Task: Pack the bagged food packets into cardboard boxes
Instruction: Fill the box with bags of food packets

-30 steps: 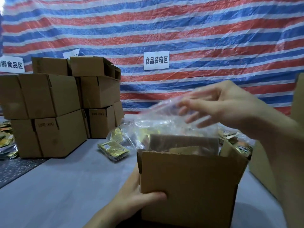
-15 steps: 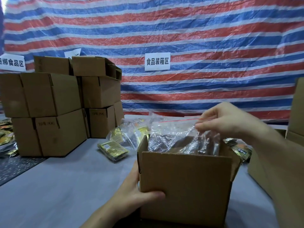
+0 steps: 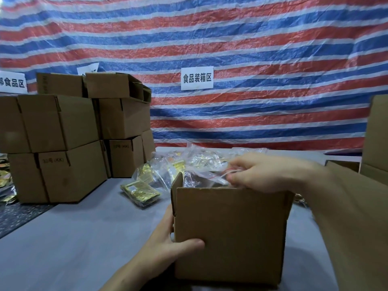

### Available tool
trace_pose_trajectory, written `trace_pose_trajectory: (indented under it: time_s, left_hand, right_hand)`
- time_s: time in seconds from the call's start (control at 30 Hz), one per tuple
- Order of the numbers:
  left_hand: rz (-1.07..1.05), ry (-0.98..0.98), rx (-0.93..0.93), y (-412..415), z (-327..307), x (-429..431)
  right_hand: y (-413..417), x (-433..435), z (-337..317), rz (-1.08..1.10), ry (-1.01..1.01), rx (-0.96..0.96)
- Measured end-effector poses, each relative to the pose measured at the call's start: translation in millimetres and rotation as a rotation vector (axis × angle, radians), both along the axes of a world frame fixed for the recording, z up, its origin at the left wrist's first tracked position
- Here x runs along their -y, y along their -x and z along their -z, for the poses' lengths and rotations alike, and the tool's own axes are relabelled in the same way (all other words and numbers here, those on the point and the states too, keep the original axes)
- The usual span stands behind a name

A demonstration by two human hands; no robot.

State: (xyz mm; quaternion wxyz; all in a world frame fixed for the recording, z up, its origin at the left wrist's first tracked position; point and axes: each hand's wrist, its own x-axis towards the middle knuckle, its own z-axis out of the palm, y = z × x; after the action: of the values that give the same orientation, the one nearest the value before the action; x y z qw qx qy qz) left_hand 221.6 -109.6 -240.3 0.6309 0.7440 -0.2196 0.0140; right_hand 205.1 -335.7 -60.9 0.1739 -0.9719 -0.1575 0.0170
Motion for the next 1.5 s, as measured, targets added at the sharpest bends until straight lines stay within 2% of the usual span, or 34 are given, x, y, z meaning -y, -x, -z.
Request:
trace_pose_trajectory:
  time_s: [0.2,0.37,0.6,0.93,1.2,1.33,1.5]
  left_hand:
    - [0.004,0.019,-0.023,1,1,-1]
    - [-0.011,0.01,-0.02,0,1,-1]
    - [-0.008,0.001,-0.016,-1,2,-4]
    - [-0.01,0.02,-0.002,-2,3,-3]
    - [-0.026,0.022,-0.012,-4,4,-4]
    - [-0.03,0.027,-0.017,-4,5,-4]
    - [-0.055,0.024,-0.008,-4,6,-3]
  right_hand:
    - [5,2,-8,-0.02,-0.058,0.09]
    - [-6,8,-3,0.129,0.165,0.02]
    - [-10,9,-2,0.143,0.09,0.009]
    - [-6,2,1,0.013,0.057,0.005]
    - [-11,-6,6,0.027,0.147,0.041]
    - [-10,-17,9,-0.055,0.113,0.047]
    - [-17,-17,13,-0.032,0.107,0.029]
